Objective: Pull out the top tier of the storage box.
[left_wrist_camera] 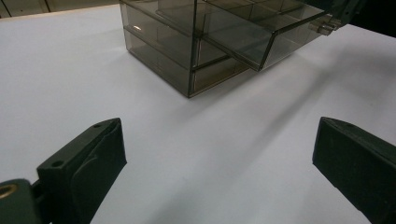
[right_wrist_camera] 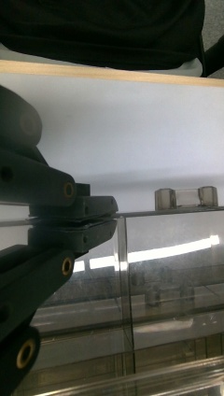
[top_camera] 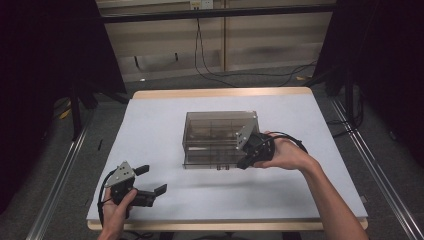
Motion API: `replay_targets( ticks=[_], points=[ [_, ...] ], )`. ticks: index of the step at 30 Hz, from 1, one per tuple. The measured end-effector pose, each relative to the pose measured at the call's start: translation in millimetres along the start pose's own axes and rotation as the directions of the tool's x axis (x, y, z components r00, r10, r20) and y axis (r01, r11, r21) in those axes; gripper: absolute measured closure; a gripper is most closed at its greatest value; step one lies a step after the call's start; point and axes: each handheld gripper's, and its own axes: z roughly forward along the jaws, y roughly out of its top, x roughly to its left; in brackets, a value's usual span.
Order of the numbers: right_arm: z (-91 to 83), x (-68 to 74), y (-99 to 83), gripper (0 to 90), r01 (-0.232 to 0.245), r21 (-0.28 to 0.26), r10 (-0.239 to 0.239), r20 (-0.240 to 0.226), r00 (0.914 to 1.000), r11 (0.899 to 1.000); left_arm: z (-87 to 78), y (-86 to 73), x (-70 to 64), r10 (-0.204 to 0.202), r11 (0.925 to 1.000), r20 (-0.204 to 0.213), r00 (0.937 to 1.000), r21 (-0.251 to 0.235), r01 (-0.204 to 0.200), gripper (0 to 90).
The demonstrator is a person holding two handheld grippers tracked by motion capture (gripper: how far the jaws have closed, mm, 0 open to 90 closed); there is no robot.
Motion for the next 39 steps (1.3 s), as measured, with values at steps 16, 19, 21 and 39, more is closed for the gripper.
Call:
replay_targets(
  ticks=[16,19,21,39],
  points=[
    [0.8,4.6,2.4,87.4,-0.002,0.008,0.002,-0.032,0.9995,1.000,0.7,0.3,-0.6,0.005,1.0000,0.002,1.0000,0.002,-0.005,2.6],
    [-0.1,6.7,3.0,88.3,0.003,0.016,-0.003,-0.021,0.9998,1.000,1.1,0.2,-1.0,-0.001,1.0000,0.005,1.0000,0.003,0.001,2.5],
    [-0.2,7.6,3.1,88.5,0.006,0.018,-0.006,-0.019,0.9998,1.000,1.1,0.1,-0.5,0.000,1.0000,0.005,1.0000,-0.001,0.000,2.5],
    [1.5,11.0,4.7,88.4,0.013,0.028,-0.012,-0.017,0.9998,1.000,0.7,0.2,-0.1,0.001,1.0000,0.004,1.0000,-0.002,-0.001,2.5]
  ],
)
